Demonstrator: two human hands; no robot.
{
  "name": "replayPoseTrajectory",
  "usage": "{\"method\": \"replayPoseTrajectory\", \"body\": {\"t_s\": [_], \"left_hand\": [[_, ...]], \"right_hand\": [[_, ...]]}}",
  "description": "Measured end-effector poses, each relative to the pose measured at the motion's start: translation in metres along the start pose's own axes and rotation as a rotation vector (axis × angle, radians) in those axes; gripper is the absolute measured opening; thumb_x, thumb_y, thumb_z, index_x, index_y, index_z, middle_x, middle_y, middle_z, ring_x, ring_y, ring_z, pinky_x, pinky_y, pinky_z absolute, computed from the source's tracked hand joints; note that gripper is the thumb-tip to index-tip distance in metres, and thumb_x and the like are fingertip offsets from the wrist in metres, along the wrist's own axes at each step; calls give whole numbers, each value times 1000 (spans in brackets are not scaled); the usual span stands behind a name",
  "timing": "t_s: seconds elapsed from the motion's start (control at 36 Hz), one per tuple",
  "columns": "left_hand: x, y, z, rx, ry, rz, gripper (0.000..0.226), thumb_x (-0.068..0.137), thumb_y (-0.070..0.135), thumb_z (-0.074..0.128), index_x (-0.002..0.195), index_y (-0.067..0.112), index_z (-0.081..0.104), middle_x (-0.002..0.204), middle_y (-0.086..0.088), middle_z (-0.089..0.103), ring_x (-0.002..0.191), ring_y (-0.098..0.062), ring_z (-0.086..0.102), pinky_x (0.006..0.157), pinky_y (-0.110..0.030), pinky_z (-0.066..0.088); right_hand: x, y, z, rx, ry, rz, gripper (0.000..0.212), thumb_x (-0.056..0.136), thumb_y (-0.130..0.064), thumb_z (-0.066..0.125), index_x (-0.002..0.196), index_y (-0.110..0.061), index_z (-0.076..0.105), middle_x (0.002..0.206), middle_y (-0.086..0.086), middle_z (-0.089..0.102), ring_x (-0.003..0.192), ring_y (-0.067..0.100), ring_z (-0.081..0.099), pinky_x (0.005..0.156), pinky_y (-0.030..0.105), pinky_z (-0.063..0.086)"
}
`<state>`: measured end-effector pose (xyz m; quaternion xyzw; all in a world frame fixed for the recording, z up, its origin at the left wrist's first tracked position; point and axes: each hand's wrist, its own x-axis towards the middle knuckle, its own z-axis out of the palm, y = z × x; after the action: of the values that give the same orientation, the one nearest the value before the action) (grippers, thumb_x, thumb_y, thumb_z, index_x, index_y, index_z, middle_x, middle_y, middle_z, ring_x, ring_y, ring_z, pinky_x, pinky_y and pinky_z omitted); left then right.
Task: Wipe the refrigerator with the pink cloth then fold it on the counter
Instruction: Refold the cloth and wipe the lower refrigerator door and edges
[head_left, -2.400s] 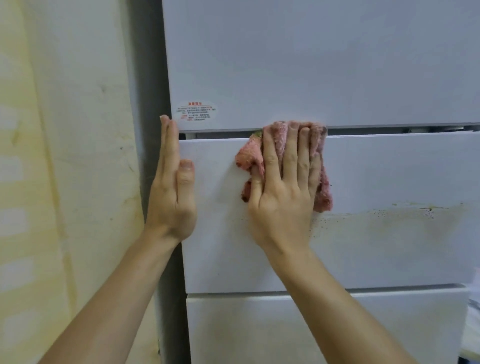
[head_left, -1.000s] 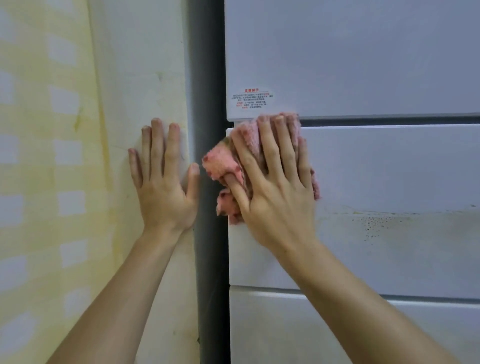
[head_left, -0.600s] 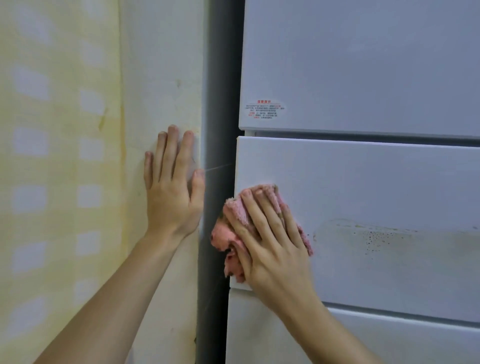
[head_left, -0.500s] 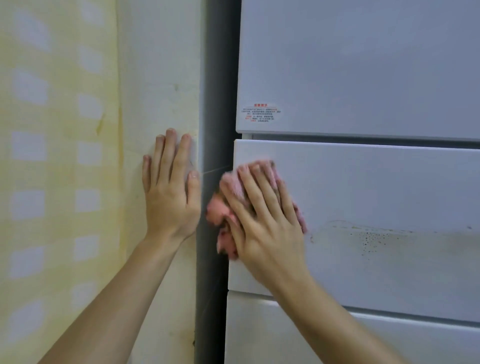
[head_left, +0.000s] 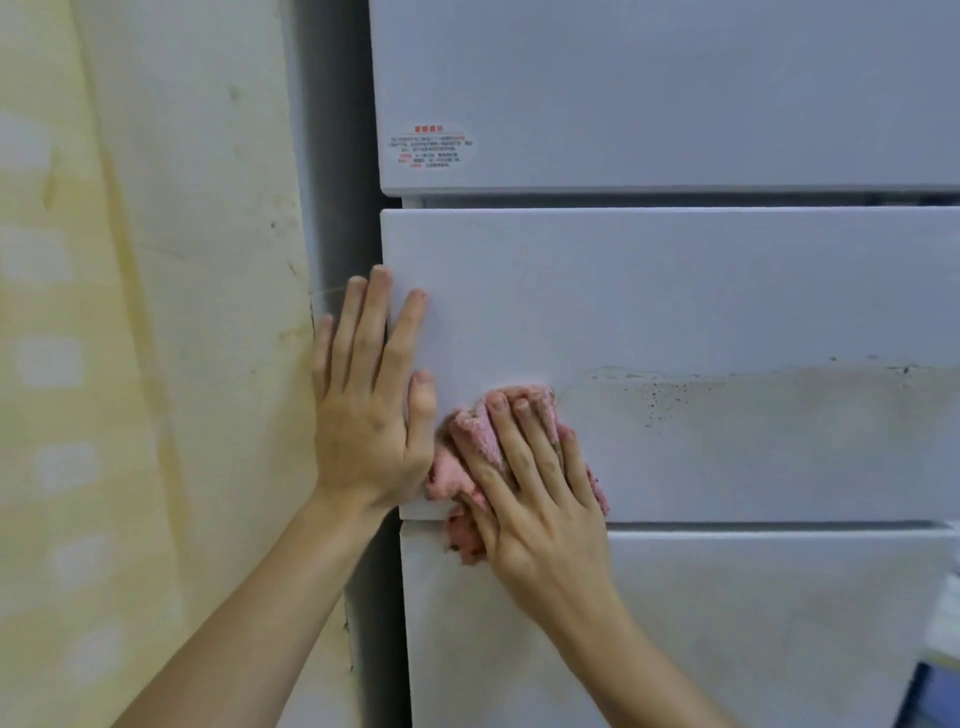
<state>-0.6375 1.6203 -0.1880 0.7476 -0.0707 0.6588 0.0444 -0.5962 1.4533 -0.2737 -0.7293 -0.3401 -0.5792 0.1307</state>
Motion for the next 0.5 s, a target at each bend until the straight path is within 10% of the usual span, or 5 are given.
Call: {"method": "replayPoseTrajectory", "body": {"t_s": [0.25,0.5], "left_hand": [[-4,22,12,-47,24,-48,59,102,16,39,160,7,39,171,-19,24,161,-34,17,130,-57,15],[-11,27,24,8,73,-75,60,103,12,43,162,6,35,170,-24,23,161,-39,15,130,-59,13]], "right_hand": [[92,28,-26,-54,201,244,56,113,-40,42,164,-19,33,171,20,21,161,33,12,132,50,7],[-24,13,2,-4,63,169,58,108,-39,48,163,-27,33,172,12,19,162,28,14,132,49,9]]}}
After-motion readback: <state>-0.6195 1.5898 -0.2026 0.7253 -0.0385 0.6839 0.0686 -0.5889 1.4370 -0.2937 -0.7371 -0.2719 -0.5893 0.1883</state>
